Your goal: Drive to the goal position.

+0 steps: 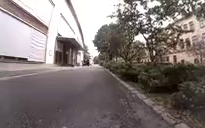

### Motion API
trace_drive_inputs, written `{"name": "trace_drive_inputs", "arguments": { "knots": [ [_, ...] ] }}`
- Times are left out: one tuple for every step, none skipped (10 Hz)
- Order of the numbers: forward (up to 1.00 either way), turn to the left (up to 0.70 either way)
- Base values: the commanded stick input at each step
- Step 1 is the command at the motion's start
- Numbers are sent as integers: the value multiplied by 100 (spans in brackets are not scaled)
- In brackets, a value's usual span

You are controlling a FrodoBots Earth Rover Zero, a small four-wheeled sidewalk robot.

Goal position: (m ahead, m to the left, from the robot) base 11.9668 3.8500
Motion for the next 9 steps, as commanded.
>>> {"name": "trace_drive_inputs", "arguments": {
  "knots": [
    [70,0],
    [70,0],
    [70,0],
    [70,0],
    [70,0],
    [70,0],
    [70,0],
    [70,0],
    [70,0]
  ]
}}
